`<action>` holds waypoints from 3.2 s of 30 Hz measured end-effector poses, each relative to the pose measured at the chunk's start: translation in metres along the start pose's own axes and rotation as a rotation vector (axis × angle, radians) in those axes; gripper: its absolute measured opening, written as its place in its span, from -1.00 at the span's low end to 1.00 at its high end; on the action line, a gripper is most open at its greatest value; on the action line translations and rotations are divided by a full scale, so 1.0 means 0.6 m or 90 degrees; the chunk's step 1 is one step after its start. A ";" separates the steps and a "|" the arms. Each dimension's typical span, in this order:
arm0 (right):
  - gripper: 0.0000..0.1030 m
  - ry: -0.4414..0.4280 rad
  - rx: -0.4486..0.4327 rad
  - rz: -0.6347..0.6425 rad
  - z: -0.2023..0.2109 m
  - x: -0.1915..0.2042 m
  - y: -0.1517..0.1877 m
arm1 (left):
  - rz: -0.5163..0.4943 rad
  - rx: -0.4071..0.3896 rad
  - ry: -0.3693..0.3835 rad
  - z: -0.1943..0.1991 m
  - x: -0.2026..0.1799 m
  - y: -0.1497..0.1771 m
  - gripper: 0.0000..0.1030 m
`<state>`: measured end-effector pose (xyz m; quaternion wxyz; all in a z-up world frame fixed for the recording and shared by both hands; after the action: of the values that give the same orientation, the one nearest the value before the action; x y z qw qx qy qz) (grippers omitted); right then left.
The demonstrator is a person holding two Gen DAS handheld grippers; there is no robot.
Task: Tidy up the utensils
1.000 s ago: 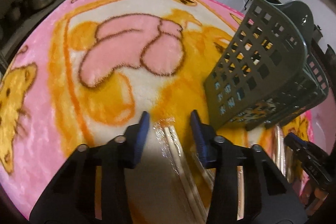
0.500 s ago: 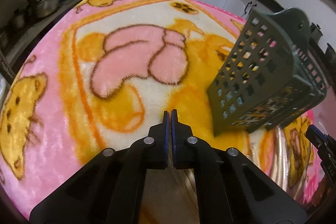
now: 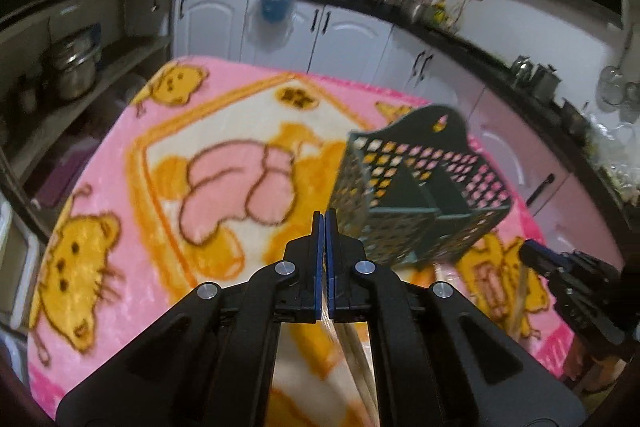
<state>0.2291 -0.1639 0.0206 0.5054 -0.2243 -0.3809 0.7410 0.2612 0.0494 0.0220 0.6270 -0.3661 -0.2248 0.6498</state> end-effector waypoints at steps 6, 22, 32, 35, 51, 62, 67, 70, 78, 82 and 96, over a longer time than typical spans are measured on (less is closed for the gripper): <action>-0.87 -0.015 -0.032 0.010 0.032 0.017 -0.020 | -0.016 -0.035 0.028 0.044 -0.030 -0.024 -1.00; -0.99 -0.030 -0.168 0.045 0.143 0.036 -0.146 | -0.051 -0.129 0.081 0.136 -0.090 -0.121 -1.00; -0.99 -0.033 -0.199 0.063 0.150 0.028 -0.204 | -0.065 -0.188 0.110 0.171 -0.132 -0.193 -1.00; -0.99 -0.059 -0.160 0.054 0.118 0.027 -0.180 | -0.073 -0.179 0.110 0.155 -0.142 -0.198 -1.00; -0.98 -0.080 -0.049 -0.008 0.008 -0.007 -0.085 | -0.111 -0.030 0.099 -0.008 -0.144 -0.109 -1.00; -0.62 -0.076 -0.007 -0.028 -0.018 -0.030 -0.032 | -0.141 -0.007 0.108 -0.025 -0.153 -0.052 -1.00; -0.48 -0.075 0.011 -0.029 -0.025 -0.030 -0.006 | -0.159 -0.006 0.112 -0.016 -0.154 -0.015 -1.00; -0.46 -0.077 0.019 -0.030 -0.028 -0.027 0.006 | -0.155 0.002 0.115 -0.018 -0.150 0.000 -0.87; -0.31 -0.079 0.030 -0.035 -0.030 -0.023 0.030 | -0.145 0.022 0.107 -0.025 -0.128 0.039 -0.51; -0.24 -0.079 0.036 -0.040 -0.030 -0.022 0.044 | -0.142 0.035 0.099 -0.032 -0.118 0.055 -0.32; -0.10 -0.080 0.068 -0.055 -0.045 -0.024 0.092 | -0.144 0.083 0.062 -0.070 -0.078 0.107 -0.06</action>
<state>0.2221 -0.1790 -0.0402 0.5234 -0.1336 -0.3810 0.7504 0.2489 -0.0104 -0.0437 0.7292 -0.3279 -0.1909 0.5696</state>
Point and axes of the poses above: each gripper's, at about its wrist camera, not at the fingertips, and z roughly against the way its jaws point, x to its left, y to its underside, the point moved 5 cm from there along -z, roughly the way its jaws point, and after that the axes turned 3 degrees about -y, right-handed, at the moved point
